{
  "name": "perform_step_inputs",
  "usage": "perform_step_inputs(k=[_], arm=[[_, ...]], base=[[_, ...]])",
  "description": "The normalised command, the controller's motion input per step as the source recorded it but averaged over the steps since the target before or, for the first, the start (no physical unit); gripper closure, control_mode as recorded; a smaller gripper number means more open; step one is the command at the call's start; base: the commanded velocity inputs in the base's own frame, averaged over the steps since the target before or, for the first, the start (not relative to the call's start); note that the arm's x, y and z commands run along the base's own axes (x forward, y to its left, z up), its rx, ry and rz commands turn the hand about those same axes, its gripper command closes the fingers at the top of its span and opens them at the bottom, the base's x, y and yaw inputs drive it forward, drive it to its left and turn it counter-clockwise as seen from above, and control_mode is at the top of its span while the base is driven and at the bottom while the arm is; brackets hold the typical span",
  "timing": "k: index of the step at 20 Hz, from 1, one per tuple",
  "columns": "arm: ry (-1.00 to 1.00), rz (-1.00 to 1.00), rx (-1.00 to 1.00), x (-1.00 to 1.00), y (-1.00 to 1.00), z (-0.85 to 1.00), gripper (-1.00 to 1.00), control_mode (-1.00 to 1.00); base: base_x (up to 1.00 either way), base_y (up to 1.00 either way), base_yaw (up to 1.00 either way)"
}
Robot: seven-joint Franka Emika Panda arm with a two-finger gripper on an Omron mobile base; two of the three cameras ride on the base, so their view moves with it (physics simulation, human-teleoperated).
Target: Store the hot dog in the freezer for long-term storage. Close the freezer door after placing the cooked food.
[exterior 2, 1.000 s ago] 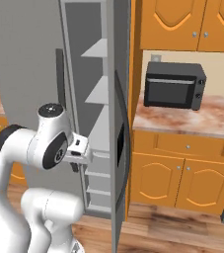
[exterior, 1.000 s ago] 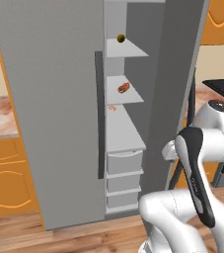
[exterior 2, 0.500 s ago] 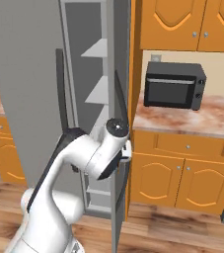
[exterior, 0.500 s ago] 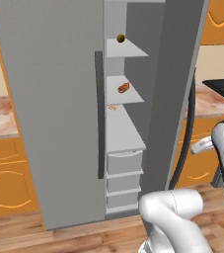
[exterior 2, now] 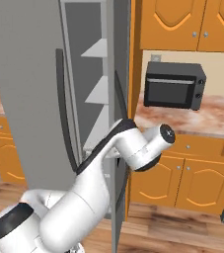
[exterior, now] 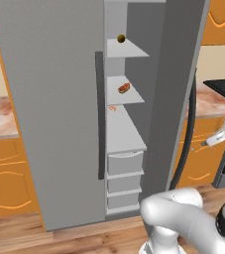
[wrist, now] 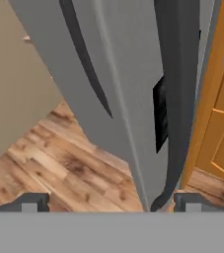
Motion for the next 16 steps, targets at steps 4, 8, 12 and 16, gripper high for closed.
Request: perform_step_inputs(k=[4, 8, 12, 16], arm=[[-0.11, 0.25, 0.07, 0.72, -0.46, -0.14, -1.00, -1.00], [-0.21, 0.27, 0.07, 0.60, -0.32, -0.29, -1.00, -1.00], [-0.15, 0.18, 0.08, 0.78, -0.17, -0.18, -1.00, -1.00], [-0.13, 0.12, 0.08, 0.75, 0.00, -0.13, -1.00, -1.00]], base=[[0.00, 0.00, 0.00], [0.00, 0.00, 0.00], [0.00, 0.00, 0.00], [0.00, 0.00, 0.00]])
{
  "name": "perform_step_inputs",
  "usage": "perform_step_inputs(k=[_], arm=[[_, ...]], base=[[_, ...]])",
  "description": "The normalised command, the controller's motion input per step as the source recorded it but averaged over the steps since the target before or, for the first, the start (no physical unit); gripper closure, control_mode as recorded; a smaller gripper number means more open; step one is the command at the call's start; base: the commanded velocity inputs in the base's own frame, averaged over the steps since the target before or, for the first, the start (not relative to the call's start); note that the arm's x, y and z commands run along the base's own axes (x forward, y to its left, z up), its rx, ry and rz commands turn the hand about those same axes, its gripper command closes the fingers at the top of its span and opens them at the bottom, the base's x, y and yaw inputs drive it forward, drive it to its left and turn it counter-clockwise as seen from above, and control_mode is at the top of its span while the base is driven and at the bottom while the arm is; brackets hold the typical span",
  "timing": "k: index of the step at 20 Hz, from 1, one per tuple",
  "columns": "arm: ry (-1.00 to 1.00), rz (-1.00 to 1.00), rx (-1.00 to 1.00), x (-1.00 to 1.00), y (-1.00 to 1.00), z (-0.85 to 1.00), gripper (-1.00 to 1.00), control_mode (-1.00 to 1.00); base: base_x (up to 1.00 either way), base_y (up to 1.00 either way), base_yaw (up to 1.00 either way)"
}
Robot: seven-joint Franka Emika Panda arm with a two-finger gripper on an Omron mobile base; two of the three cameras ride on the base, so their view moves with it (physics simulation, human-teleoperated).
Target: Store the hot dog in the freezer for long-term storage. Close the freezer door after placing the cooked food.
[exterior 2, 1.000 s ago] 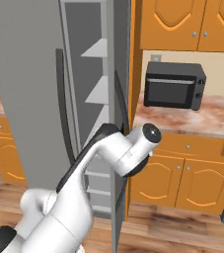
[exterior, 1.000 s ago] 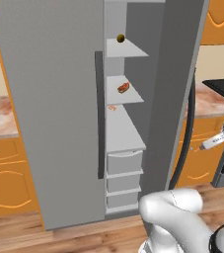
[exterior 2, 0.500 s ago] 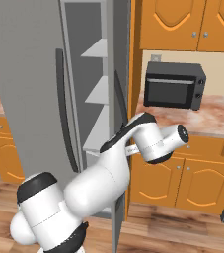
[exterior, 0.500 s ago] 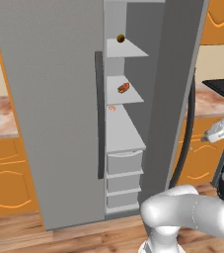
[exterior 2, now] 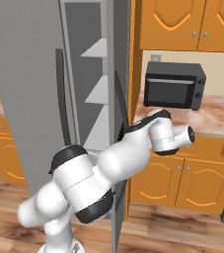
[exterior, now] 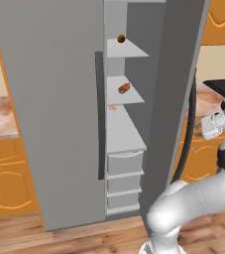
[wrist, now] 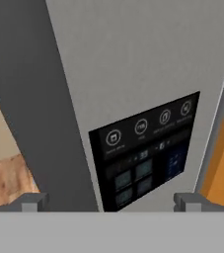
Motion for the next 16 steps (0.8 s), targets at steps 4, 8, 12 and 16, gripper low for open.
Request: perform_step_inputs(k=[4, 8, 12, 16], arm=[[0.00, 0.00, 0.00, 0.31, 0.00, -0.05, -1.00, -1.00], [0.10, 0.00, 0.00, 0.00, 0.20, -0.20, -1.00, -1.00], [0.15, 0.00, 0.08, -0.06, 0.07, -0.02, -1.00, -1.00], [0.06, 0.00, 0.07, -0.22, 0.22, 0.00, -1.00, -1.00]], base=[[0.00, 0.00, 0.00], [0.00, 0.00, 0.00], [0.00, 0.00, 0.00], [0.00, 0.00, 0.00]])
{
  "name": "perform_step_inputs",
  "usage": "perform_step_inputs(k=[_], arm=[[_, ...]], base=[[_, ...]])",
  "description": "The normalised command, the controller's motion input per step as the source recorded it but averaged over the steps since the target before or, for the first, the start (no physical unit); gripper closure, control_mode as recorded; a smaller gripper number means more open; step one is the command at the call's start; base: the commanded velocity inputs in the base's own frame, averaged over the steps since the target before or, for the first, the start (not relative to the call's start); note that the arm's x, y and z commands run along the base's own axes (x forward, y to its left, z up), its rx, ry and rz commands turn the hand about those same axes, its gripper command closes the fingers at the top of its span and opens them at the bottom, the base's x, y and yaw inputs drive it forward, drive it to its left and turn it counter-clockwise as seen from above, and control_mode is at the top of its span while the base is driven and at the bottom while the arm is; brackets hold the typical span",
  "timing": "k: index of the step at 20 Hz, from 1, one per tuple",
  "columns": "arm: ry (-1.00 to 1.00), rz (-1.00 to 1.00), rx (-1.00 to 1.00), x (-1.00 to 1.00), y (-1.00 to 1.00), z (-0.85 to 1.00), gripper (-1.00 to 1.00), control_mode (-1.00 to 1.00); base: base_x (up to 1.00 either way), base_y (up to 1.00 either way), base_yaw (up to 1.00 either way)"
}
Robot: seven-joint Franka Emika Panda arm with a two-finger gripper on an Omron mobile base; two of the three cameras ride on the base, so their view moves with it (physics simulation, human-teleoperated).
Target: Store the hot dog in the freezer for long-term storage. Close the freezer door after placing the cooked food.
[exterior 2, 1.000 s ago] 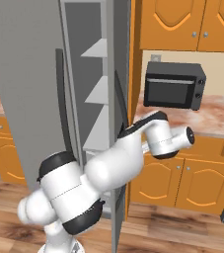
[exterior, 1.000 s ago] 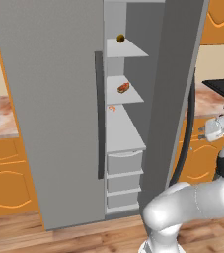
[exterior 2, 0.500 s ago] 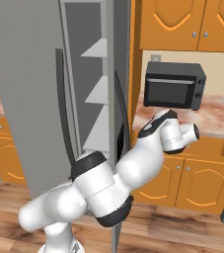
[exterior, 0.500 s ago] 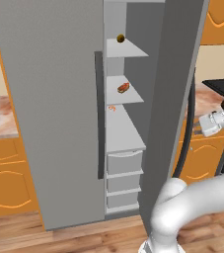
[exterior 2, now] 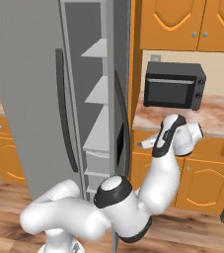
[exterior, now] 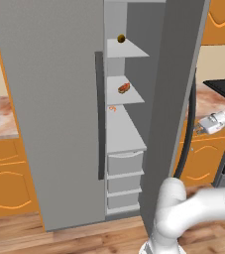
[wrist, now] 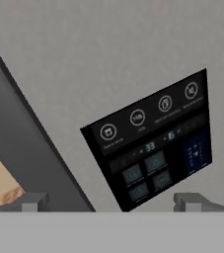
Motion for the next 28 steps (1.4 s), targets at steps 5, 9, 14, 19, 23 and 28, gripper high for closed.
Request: perform_step_inputs(k=[5, 9, 14, 19, 23, 28], arm=[[0.00, 0.00, 0.00, -0.02, 0.39, -0.08, -1.00, -1.00], [0.00, 0.00, 0.00, 0.04, 0.42, -0.04, -1.00, -1.00], [0.00, 0.00, 0.00, -0.10, 0.69, -0.07, -1.00, -1.00], [0.00, 0.00, 0.00, -0.04, 0.81, -0.10, -1.00, -1.00], [0.00, -0.09, -0.04, 0.00, 0.99, -0.12, -1.00, -1.00], [0.00, -0.32, -0.10, 0.02, 1.00, -0.04, -1.00, -1.00]], base=[[0.00, 0.00, 0.00], [0.00, 0.00, 0.00], [0.00, 0.00, 0.00], [0.00, 0.00, 0.00], [0.00, 0.00, 0.00], [0.00, 0.00, 0.00]])
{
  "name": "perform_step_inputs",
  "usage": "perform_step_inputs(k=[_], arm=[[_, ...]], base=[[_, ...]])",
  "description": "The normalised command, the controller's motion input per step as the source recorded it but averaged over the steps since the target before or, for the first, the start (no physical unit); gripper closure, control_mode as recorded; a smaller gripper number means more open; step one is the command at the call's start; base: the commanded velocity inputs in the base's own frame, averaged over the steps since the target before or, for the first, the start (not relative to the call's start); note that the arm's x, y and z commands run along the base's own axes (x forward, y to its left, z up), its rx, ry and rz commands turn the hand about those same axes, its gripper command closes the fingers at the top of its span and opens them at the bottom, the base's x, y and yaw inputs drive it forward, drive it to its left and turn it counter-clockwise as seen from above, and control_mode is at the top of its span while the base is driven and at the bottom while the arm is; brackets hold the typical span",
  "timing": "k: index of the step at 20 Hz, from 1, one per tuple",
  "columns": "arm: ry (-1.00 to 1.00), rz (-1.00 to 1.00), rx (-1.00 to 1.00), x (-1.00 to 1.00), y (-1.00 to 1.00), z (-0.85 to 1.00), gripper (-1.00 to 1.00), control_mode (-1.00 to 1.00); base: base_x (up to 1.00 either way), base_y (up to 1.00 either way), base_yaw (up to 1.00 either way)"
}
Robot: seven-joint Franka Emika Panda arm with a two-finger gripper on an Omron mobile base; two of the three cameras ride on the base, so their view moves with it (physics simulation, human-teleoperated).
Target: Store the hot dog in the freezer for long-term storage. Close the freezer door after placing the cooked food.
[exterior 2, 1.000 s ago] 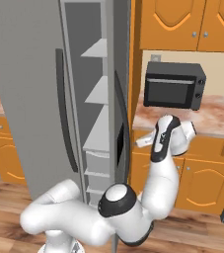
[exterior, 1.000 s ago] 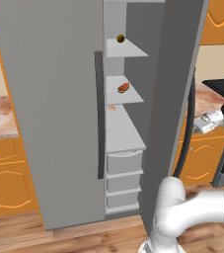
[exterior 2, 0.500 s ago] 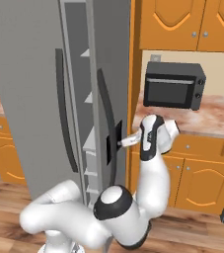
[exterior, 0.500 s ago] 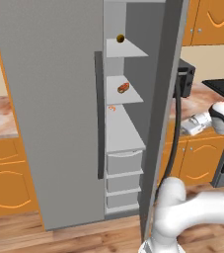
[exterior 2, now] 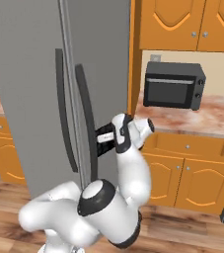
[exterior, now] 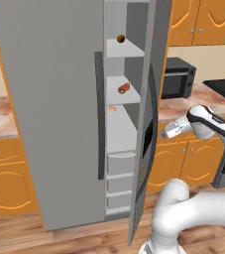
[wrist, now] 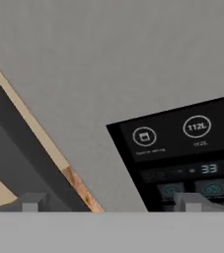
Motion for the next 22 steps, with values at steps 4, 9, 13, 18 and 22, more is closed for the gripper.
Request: perform_step_inputs(k=[4, 9, 13, 18, 22], arm=[[0.02, -0.42, -0.15, 0.23, 1.00, 0.00, -1.00, -1.00], [0.07, -0.47, -0.16, 0.32, 0.99, 0.00, -1.00, -1.00], [0.06, -0.48, -0.17, 0.36, 0.95, 0.00, -1.00, -1.00], [0.03, -0.45, -0.19, 0.38, 0.78, 0.31, -1.00, -1.00], [0.14, -0.37, -0.15, 0.22, 0.25, 0.92, -1.00, -1.00]], base=[[0.00, 0.00, 0.00], [0.00, 0.00, 0.00], [0.00, 0.00, 0.00], [0.00, 0.00, 0.00], [0.00, 0.00, 0.00]])
